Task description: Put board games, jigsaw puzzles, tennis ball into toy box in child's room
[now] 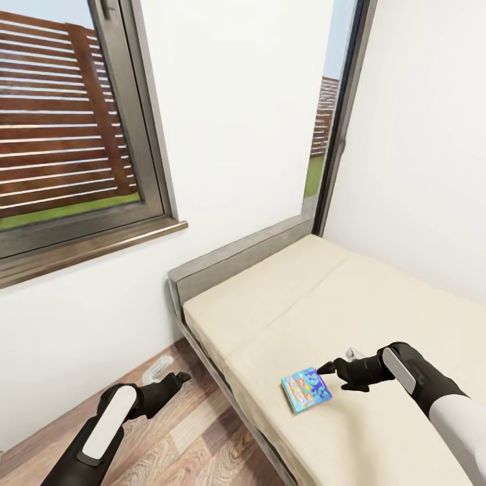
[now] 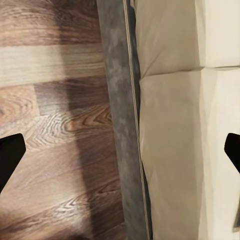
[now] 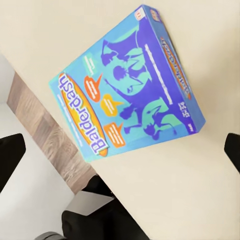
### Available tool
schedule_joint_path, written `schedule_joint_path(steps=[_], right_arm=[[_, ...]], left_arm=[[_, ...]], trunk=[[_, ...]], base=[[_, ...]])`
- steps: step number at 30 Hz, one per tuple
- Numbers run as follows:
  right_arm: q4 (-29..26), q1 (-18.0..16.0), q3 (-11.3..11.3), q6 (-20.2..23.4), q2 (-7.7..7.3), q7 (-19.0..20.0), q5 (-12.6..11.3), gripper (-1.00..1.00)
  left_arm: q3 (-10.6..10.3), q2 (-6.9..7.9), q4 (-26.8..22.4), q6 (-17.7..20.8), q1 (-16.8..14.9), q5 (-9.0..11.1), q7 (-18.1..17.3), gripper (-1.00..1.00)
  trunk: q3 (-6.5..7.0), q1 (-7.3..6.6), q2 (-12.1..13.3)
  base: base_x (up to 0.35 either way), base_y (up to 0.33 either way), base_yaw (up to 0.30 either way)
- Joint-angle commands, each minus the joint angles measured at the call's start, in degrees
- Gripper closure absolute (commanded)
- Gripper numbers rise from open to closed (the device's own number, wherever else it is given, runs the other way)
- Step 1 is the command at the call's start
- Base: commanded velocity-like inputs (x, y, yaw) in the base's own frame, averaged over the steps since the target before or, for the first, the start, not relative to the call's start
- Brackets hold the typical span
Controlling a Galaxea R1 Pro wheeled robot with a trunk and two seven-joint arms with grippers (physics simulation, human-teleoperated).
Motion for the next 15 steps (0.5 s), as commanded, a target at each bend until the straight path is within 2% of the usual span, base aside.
schedule_joint_path(steps=[1, 6, 15], right_arm=[[0.0, -0.1, 0.3, 0.0, -0.06, 0.6, 0.5, -1.00], [0.0, -0.1, 0.2, 0.0, -0.07, 0.6, 0.5, -1.00], [-0.2, -0.1, 0.2, -0.1, -0.07, 0.6, 0.5, -1.00]], left_arm=[[-0.1, 0.04, -0.1, 0.0, 0.0, 0.6, 0.6, -1.00], [-0.1, 0.00, -0.1, 0.0, 0.0, 0.6, 0.6, -1.00], [-0.2, -0.01, -0.1, -0.1, 0.0, 0.6, 0.6, -1.00]], trunk=[[-0.24, 0.22, -0.4], [-1.14, 1.32, -2.4], [-1.14, 1.32, -2.4]], base=[[0.000, 0.000, 0.000], [0.000, 0.000, 0.000], [0.000, 0.000, 0.000]])
